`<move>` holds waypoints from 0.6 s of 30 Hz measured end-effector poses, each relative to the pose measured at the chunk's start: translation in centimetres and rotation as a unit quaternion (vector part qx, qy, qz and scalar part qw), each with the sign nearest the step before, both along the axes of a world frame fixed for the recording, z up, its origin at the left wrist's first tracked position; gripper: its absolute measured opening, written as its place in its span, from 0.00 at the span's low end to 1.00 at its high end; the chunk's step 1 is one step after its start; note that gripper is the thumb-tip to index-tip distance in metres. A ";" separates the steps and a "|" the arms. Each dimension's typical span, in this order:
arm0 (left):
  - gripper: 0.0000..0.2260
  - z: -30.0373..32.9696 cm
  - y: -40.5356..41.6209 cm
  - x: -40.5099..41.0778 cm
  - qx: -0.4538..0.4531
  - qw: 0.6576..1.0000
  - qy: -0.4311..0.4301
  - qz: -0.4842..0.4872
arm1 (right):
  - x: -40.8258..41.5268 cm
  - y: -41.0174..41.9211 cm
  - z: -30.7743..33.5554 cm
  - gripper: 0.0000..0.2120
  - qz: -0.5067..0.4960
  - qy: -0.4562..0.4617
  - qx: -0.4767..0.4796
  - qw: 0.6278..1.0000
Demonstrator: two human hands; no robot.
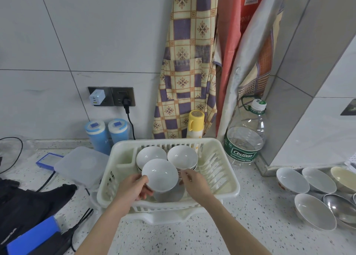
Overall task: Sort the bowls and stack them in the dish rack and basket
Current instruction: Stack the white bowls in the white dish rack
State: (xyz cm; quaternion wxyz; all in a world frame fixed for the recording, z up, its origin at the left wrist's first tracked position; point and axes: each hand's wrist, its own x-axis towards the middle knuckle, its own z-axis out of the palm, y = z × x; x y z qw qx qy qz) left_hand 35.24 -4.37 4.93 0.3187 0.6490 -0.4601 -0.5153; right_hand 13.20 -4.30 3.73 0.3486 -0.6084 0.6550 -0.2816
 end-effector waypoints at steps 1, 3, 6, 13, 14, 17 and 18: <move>0.08 0.0 -0.2 -0.1 0.011 1.000 -0.003 -0.005 | -0.2 0.0 0.2 0.17 -0.010 -0.051 0.026 0.998; 0.09 0.1 -0.5 -0.3 0.036 0.999 -0.011 -0.023 | -0.4 0.0 0.6 0.19 -0.012 -0.119 0.062 0.991; 0.09 0.5 -0.9 -0.5 0.078 0.994 -0.026 -0.077 | -0.5 0.1 0.4 0.13 -0.001 -0.100 0.040 0.994; 0.08 0.6 -1.5 -1.0 0.127 0.982 -0.050 -0.127 | -0.3 0.1 0.2 0.11 -0.010 -0.020 0.035 0.999; 0.09 0.5 -1.6 -1.2 0.129 0.982 -0.054 -0.128 | -0.2 0.0 0.2 0.11 -0.015 -0.012 0.037 0.999; 0.09 0.5 -1.4 -1.4 0.118 0.982 -0.083 -0.125 | -0.1 -0.1 -0.2 0.13 -0.025 0.016 0.036 0.999; 0.09 0.4 -1.4 -1.5 0.108 0.983 -0.094 -0.118 | 0.0 -0.1 -0.3 0.13 -0.026 0.027 0.033 0.999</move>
